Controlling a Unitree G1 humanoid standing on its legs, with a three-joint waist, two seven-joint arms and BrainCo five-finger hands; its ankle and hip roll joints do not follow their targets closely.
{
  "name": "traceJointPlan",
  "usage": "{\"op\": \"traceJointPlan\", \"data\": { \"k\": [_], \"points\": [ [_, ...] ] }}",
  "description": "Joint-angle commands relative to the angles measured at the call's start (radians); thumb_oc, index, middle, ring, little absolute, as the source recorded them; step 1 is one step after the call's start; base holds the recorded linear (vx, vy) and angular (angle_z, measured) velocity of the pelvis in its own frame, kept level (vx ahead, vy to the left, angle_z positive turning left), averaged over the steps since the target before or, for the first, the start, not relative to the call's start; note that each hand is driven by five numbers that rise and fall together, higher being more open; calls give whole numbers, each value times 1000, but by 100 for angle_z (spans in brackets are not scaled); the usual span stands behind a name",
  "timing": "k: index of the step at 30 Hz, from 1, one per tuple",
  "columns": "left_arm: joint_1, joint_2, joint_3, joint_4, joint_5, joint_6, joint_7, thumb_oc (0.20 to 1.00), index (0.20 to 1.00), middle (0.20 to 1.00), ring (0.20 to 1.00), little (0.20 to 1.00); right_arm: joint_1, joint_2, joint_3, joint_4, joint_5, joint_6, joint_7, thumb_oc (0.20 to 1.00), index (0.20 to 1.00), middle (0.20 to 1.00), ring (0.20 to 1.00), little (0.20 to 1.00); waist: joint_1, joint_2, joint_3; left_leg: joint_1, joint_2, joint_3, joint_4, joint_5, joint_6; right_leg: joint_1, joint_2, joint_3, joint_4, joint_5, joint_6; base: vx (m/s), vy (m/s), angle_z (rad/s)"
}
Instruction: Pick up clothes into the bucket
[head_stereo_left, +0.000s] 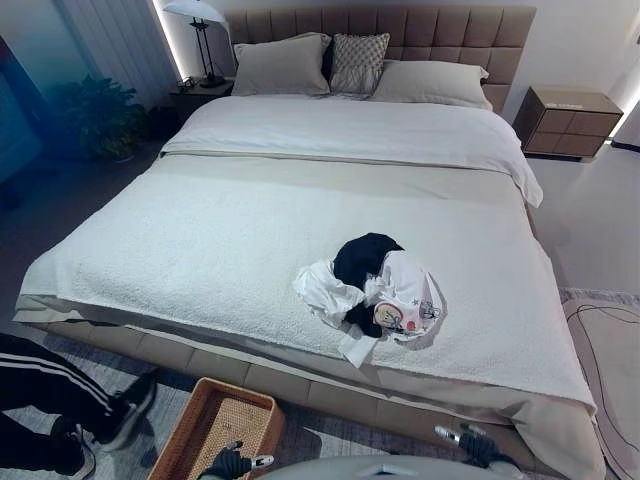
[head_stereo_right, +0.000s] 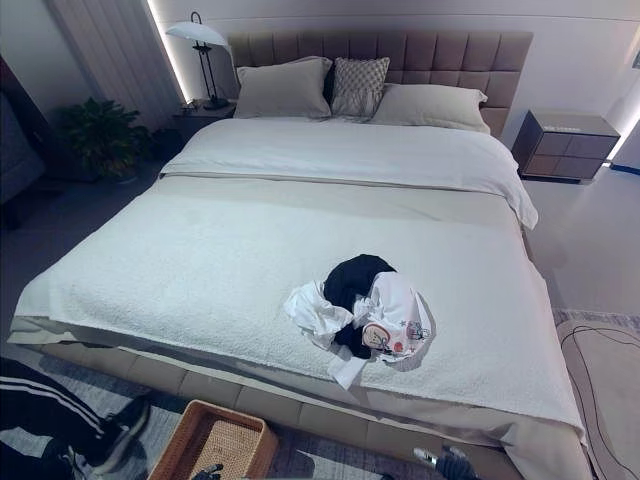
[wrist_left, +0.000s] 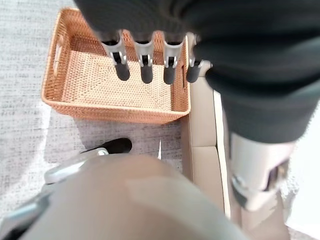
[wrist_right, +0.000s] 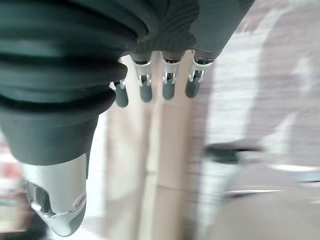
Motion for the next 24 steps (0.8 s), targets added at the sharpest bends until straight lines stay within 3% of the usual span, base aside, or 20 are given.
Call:
{"op": "traceJointPlan", "data": {
  "k": [1,12,19,24],
  "points": [
    [-47,18,-12,3,41,-23,38,1000,1000,1000,1000,1000,-97,1,-4,-39,47,-52,-42,1000,1000,1000,1000,1000,-23,-72,33,-74,-49,-35,65,-28,4,-44,-34,44,129,-96,18,-9,26,7],
    [-47,24,-25,-50,4,-29,97,1000,1000,1000,1000,1000,-240,-109,-16,-206,-34,-65,-169,1000,1000,1000,1000,1000,7,-56,107,-187,-84,-76,128,-26,19,-144,-57,34,191,-104,17,-33,6,12],
    [-73,20,-68,-98,-43,-38,132,1000,1000,1000,1000,1000,-416,-195,-18,-138,-49,-71,-278,1000,1000,1000,1000,1000,36,-33,177,-288,-106,-89,213,-40,26,-237,-71,49,251,-109,12,-55,20,5],
    [-107,18,-129,-120,-74,-40,172,1000,1000,1000,1000,1000,-619,-265,28,11,-58,-51,-361,1000,1000,1000,1000,1000,61,-15,255,-377,-113,-100,275,-43,32,-335,-84,53,352,-132,5,-64,29,7]
  ]
}}
